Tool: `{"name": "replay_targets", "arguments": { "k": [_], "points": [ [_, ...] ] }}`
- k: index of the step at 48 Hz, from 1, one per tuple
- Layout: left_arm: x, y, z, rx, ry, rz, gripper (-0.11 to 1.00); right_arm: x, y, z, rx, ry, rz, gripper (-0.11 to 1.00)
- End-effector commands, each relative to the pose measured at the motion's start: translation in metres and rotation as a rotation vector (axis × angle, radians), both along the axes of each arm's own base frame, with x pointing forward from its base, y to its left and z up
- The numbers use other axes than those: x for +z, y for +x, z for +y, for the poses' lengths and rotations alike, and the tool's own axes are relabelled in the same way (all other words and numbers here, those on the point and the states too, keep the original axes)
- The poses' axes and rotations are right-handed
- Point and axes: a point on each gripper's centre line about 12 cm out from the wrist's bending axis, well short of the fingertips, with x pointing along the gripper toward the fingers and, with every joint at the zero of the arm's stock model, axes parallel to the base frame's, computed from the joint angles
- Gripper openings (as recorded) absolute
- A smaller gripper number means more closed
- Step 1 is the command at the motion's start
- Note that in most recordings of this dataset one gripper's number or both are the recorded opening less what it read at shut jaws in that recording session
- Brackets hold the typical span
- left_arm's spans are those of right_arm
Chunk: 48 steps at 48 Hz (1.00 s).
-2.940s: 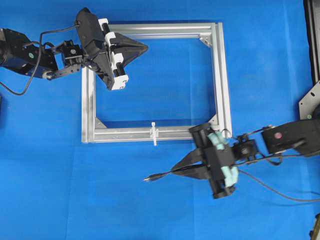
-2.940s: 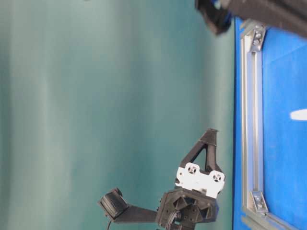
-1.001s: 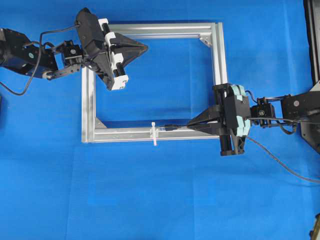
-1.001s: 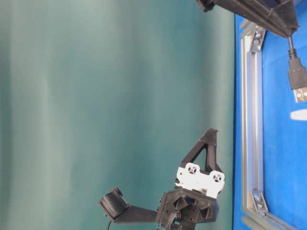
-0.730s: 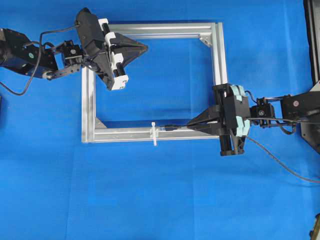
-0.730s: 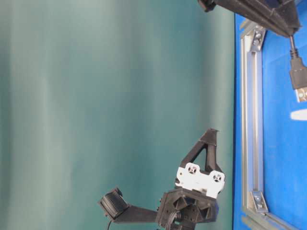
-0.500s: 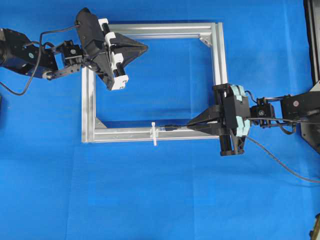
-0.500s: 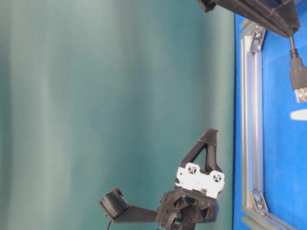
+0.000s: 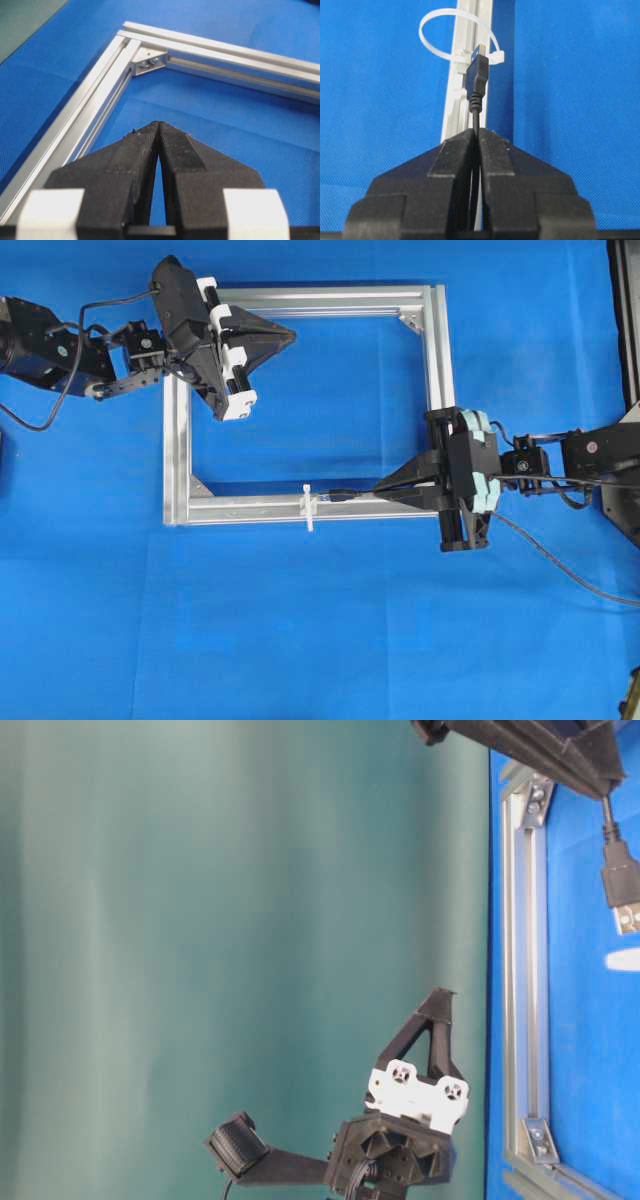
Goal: Insert the wire through the string loop located in the center.
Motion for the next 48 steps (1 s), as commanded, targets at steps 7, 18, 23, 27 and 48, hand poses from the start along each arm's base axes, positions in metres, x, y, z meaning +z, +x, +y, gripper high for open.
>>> {"name": "replay_targets", "arguments": {
  "k": [7,18,23,27,48],
  "points": [
    [0.015,0.002,0.0,-0.004,0.012,-0.041,0.0,0.007,0.004,-0.001,-0.004,0.003,-0.032,-0.03],
    [0.015,0.002,0.0,-0.004,0.014,-0.042,0.0,0.007,0.004,-0.001,-0.003,0.002,-0.032,-0.03],
    [0.015,0.002,-0.001,-0.005,0.014,-0.041,0.0,0.007,0.004,-0.001,-0.003,0.002,-0.029,-0.03],
    [0.015,0.002,0.0,-0.004,0.014,-0.042,0.0,0.007,0.005,-0.001,-0.003,0.002,-0.031,-0.03],
    [0.015,0.002,-0.001,-0.005,0.014,-0.042,0.0,0.002,0.032,0.001,-0.002,0.001,-0.026,-0.03]
  ]
}}
